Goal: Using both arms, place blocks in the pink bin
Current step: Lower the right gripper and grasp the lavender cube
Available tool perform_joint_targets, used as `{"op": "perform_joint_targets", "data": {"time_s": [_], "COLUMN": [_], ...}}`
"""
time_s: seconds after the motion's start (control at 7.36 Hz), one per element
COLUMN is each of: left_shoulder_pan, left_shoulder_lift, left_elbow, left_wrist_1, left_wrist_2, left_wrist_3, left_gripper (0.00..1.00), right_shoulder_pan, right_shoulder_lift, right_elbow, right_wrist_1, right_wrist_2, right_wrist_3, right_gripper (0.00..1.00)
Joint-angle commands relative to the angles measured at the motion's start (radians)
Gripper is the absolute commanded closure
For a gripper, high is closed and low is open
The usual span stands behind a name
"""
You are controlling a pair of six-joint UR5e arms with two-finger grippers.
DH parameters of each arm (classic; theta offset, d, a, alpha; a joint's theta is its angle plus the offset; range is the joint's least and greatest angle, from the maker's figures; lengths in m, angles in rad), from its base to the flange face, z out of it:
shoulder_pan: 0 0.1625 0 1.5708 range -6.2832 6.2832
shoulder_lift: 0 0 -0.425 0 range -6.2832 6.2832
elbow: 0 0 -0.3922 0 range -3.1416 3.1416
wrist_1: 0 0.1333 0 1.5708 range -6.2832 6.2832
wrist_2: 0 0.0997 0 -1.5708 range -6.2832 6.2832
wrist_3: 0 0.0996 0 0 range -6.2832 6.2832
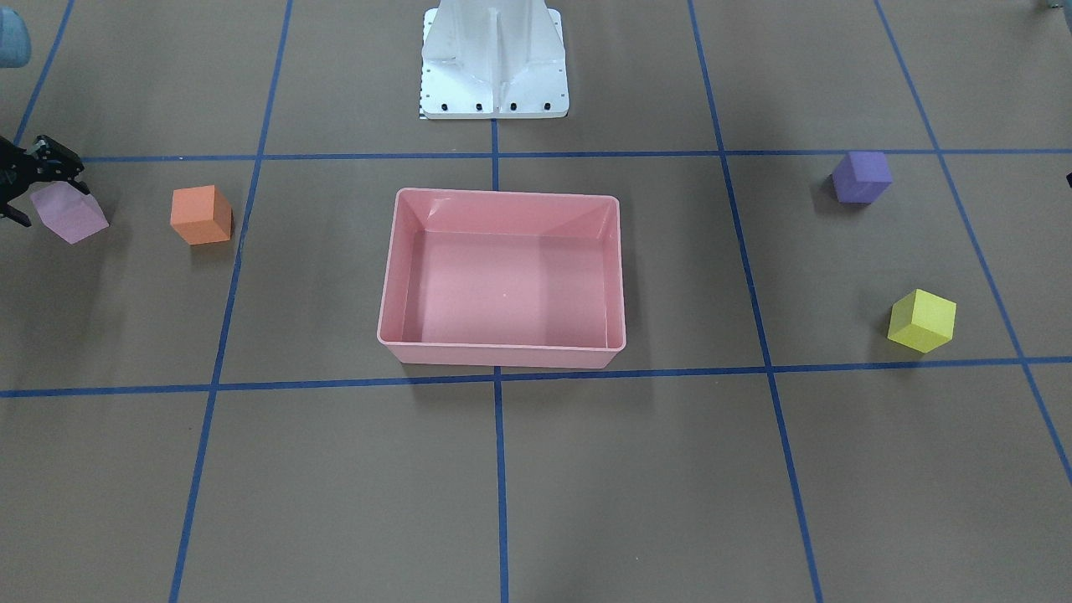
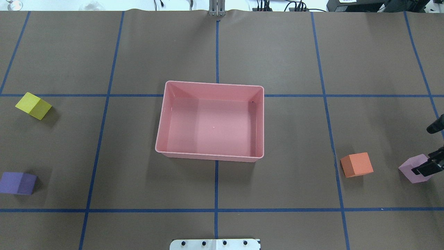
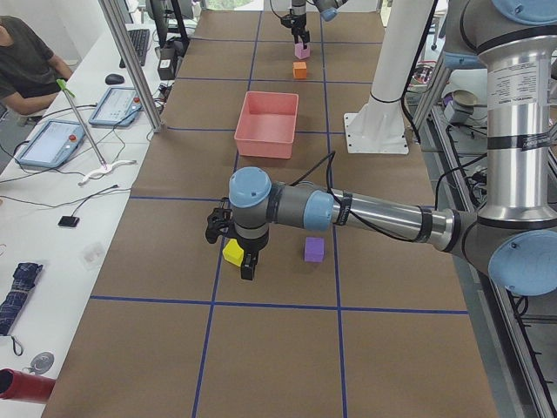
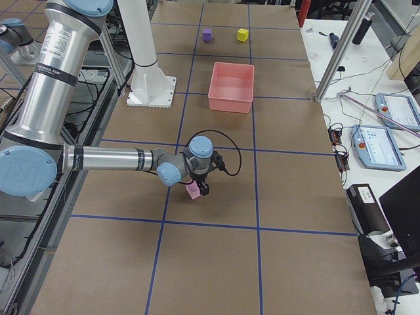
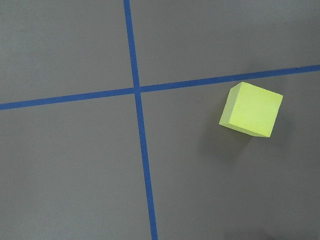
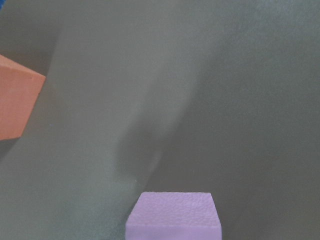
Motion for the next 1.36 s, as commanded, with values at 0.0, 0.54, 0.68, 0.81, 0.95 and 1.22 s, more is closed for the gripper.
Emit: {"op": "perform_joint_targets", "data": {"time_s": [0.0,0.54,0.68,0.81,0.95,1.22], "left_shoulder_pan": [0.0,0.001,0.003,0.009,0.039,0.189], "left_shoulder_lift": [0.001,0.0,-0.012,-0.025,-0.023,0.024], "left_elbow": [-0.007,-0.012,-0.016,-0.03,-0.026,-0.029], "left_wrist_1": [0.0,0.0,-0.002,-0.015,-0.075,-0.232], "left_wrist_2": [0.0,0.0,-0.002,-0.003,-0.002,0.002], "left_wrist_3": [-0.001,-0.004,-0.09,-0.203,-0.273,-0.599], "left_gripper": [0.0,0.0,0.0,0.0,0.0,0.0], "right_shoulder_pan": [-0.017,0.007,0.048,0.09,0.107,0.078], "right_shoulder_lift": [-0.001,0.014,0.064,0.13,0.209,0.37], "right_elbow": [-0.02,0.009,0.038,0.051,0.061,0.075], "right_wrist_1": [-0.002,-0.026,-0.082,-0.142,-0.19,-0.213], "right_wrist_2": [0.0,0.053,0.101,0.125,0.145,0.155], "right_wrist_3": [-0.001,0.041,0.114,0.183,0.265,0.53], "right_gripper": [0.46,1.0,1.0,1.0,1.0,1.0]}}
